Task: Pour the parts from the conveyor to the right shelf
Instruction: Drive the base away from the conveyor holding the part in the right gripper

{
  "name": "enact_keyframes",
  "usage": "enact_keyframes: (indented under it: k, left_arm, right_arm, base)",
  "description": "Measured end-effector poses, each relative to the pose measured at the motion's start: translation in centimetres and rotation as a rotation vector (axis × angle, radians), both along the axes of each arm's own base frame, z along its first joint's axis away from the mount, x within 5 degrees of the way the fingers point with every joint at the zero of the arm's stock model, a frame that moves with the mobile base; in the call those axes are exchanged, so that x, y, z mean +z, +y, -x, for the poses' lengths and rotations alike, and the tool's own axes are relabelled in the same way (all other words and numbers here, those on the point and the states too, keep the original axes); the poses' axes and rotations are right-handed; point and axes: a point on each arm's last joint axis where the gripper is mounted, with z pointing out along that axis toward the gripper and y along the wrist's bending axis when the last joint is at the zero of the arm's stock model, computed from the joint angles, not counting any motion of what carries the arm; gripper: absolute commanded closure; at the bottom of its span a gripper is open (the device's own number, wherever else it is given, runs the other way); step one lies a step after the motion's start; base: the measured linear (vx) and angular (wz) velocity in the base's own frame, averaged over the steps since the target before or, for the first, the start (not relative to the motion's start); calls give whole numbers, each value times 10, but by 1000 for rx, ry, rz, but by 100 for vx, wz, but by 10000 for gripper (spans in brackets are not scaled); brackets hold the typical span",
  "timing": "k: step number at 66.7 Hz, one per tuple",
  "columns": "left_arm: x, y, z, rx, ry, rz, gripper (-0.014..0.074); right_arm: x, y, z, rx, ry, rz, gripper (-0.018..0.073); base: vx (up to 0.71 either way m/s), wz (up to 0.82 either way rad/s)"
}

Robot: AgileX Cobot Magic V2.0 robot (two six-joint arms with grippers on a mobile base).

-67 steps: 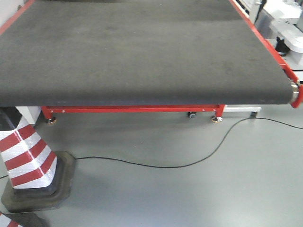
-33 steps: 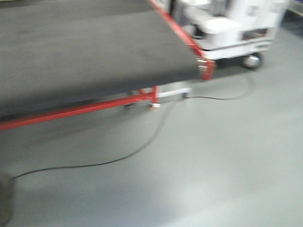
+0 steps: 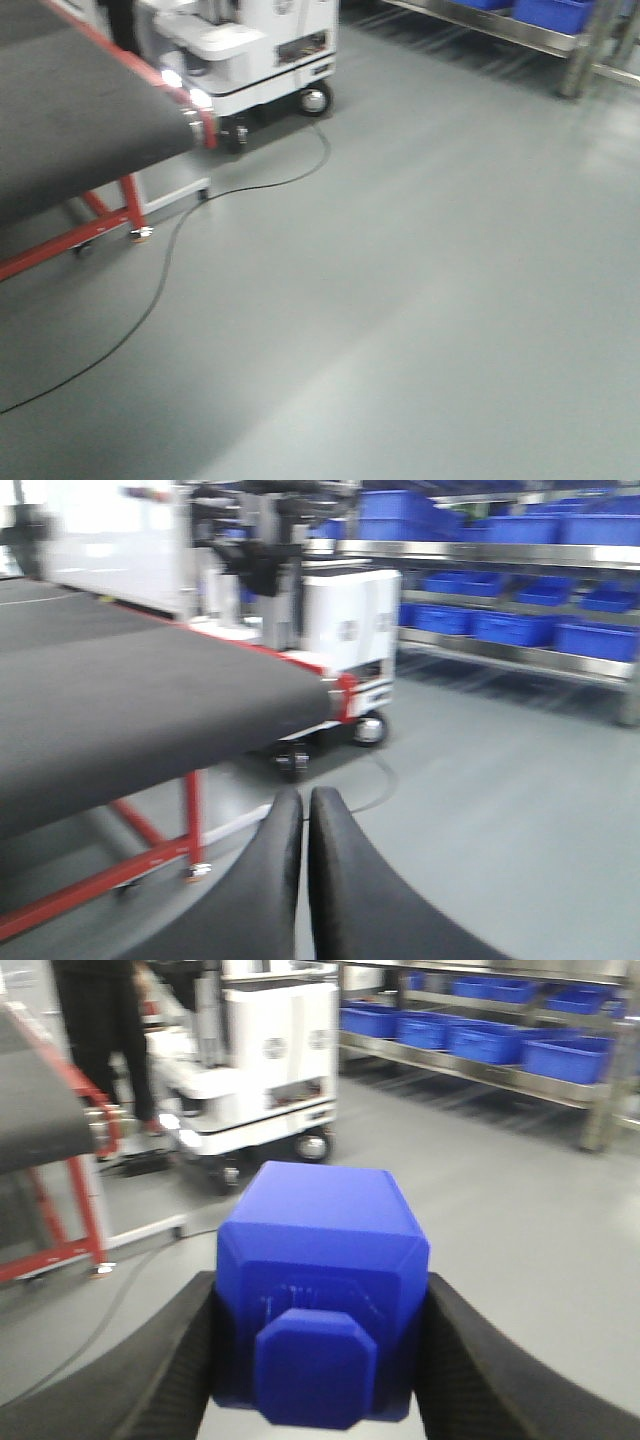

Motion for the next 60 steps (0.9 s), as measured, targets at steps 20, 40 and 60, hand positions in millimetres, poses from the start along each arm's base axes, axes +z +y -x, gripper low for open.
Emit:
enact_keyframes:
  k: [20,40,60]
  left_arm:
    - [0,0,0,0,0,0,603]
    - [0,0,0,0,0,0,603]
    - [0,0,0,0,0,0,603]
  right_arm:
    - [0,0,0,0,0,0,564]
    - [0,0,0,0,0,0,564]
    - [0,0,0,0,0,0,564]
  base:
    - [-17,-66]
    - [-18,-71]
    - [-10,-73]
